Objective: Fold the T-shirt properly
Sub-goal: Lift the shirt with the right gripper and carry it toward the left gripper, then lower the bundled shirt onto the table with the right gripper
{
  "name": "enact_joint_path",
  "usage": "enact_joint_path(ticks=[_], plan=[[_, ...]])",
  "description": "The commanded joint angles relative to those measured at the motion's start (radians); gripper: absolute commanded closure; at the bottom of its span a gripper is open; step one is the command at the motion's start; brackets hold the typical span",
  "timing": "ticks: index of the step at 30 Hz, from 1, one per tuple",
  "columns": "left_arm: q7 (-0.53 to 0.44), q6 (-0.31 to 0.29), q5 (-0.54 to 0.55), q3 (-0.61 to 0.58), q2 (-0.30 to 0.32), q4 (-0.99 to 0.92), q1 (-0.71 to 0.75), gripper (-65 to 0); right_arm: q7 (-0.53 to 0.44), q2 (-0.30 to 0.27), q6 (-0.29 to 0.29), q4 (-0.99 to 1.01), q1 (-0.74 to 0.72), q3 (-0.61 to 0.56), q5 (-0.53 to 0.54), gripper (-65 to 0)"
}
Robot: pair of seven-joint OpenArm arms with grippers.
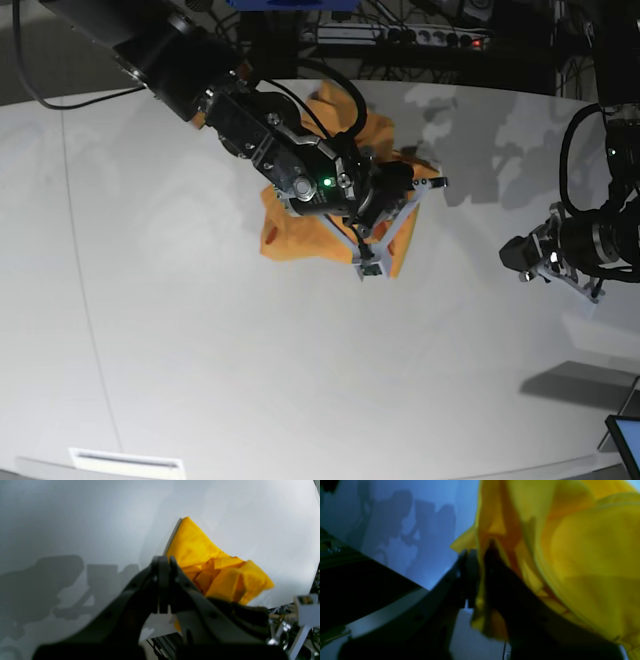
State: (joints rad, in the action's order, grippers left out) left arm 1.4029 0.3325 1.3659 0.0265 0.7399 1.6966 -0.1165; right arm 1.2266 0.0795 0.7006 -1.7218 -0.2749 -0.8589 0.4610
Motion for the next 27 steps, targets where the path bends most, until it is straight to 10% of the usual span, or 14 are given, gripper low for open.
enact_joint_path(ticks=[1, 16, 27], plan=[[-0.007, -0.005, 0.014, 0.014, 0.023, 0.009, -0.019, 0.0, -0.012, 0.013, -0.002, -0.014, -0.022, -0.016, -0.001, -12.3], [-0.007, -0.005, 0.014, 0.010, 0.019, -0.042, -0.019, 0.0, 0.109, -0.005, -0.002, -0.155, -0.114, -0.079, -0.008, -22.2], [-0.007, -0.005, 0.014, 0.016, 0.019, -0.048, 0.004, 0.0, 0.103, -0.208, -0.002, -0.157, -0.070, 0.132, -0.008, -21.8]])
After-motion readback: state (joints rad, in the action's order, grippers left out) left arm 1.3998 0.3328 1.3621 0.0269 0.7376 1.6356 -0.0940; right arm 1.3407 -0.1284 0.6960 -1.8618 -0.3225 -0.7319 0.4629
